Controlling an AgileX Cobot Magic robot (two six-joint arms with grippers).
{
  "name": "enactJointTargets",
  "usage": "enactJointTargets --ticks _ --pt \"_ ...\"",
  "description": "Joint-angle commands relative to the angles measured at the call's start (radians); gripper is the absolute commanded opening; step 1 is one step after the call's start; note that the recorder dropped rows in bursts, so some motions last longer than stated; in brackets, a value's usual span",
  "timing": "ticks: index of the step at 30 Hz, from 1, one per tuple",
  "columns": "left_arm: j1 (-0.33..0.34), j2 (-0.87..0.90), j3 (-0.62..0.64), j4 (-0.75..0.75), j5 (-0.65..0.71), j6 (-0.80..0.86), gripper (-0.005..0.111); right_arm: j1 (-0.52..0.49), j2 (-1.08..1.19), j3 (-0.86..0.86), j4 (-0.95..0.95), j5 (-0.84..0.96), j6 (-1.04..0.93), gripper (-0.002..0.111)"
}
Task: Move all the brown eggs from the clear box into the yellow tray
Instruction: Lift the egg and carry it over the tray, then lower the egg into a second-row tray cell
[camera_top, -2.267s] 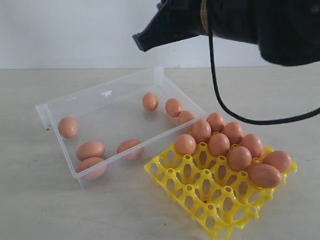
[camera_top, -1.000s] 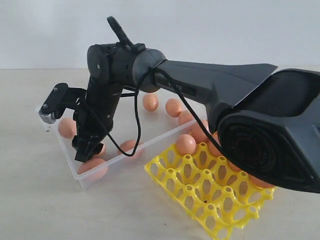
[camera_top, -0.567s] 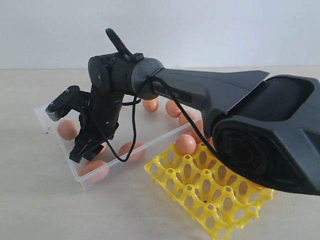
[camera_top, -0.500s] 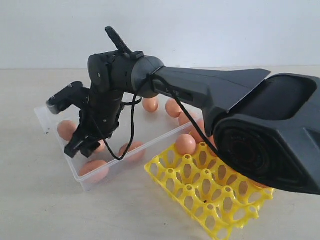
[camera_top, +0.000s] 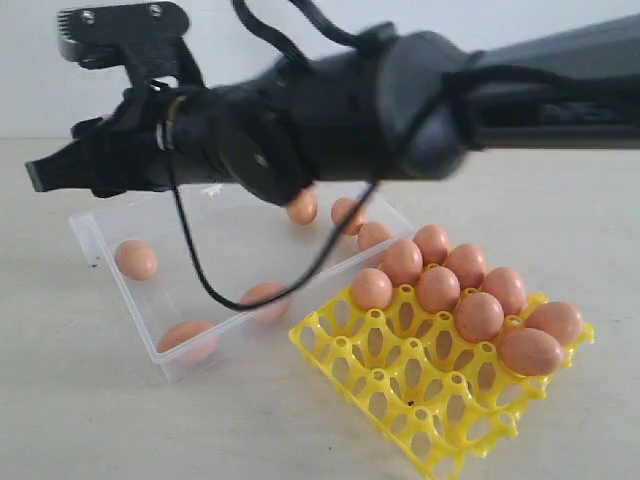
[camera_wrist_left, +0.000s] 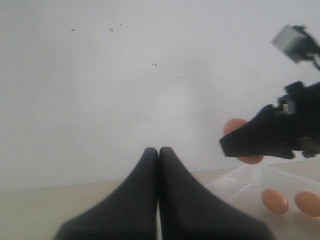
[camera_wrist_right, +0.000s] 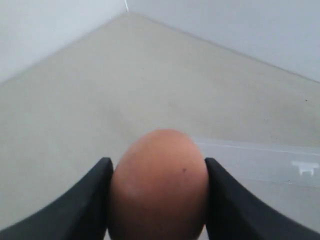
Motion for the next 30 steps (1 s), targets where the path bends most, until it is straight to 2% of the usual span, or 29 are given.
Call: enactJointTargets --ticks 1,4,6,7,11,14,18,23,26,30 --pt "0.003 -0.002 -0.001 -0.009 -0.007 0.0 -0.004 -0.06 -0.202 0.378 0.086 -0.385 0.039 0.0" --pt "0.003 -0.002 -0.001 -0.009 -0.007 0.0 -0.004 -0.136 -0.328 0.589 0.074 -0.577 0.157 0.0" --pt "0.003 -0.002 -0.001 -0.009 -0.007 0.0 -0.004 -0.225 -0.39 0.689 -0.078 -0.669 0.341 0.0" --pt "0.003 -0.002 -0.001 -0.009 -0.007 0.0 -0.004 -0.282 -0.408 0.72 -0.184 -0.698 0.439 0.0" --pt "0.003 -0.002 -0.001 -0.009 -0.007 0.0 -0.004 -0.522 -0.413 0.73 -0.835 -0.936 0.923 0.0" --pt "0.003 -0.002 -0.001 -0.009 -0.007 0.0 -0.004 -0.619 -0.397 0.717 -1.105 -1.074 1.061 0.0" --pt "0.003 -0.002 -0.001 -0.008 -0.005 0.0 -0.004 -0.656 -0.397 0.717 -1.264 -1.027 1.071 0.0" --pt "0.003 -0.002 -0.001 -0.001 0.029 0.0 -0.004 -0.656 -0.397 0.717 -1.43 -0.8 1.061 0.0" --pt "0.003 -0.002 -0.001 -0.001 0.032 0.0 -0.004 -0.656 -0.397 0.719 -1.465 -0.714 1.018 0.0" --pt "0.003 -0.002 -0.001 -0.001 0.032 0.0 -0.004 -0.656 -0.397 0.719 -1.465 -0.701 0.964 0.0"
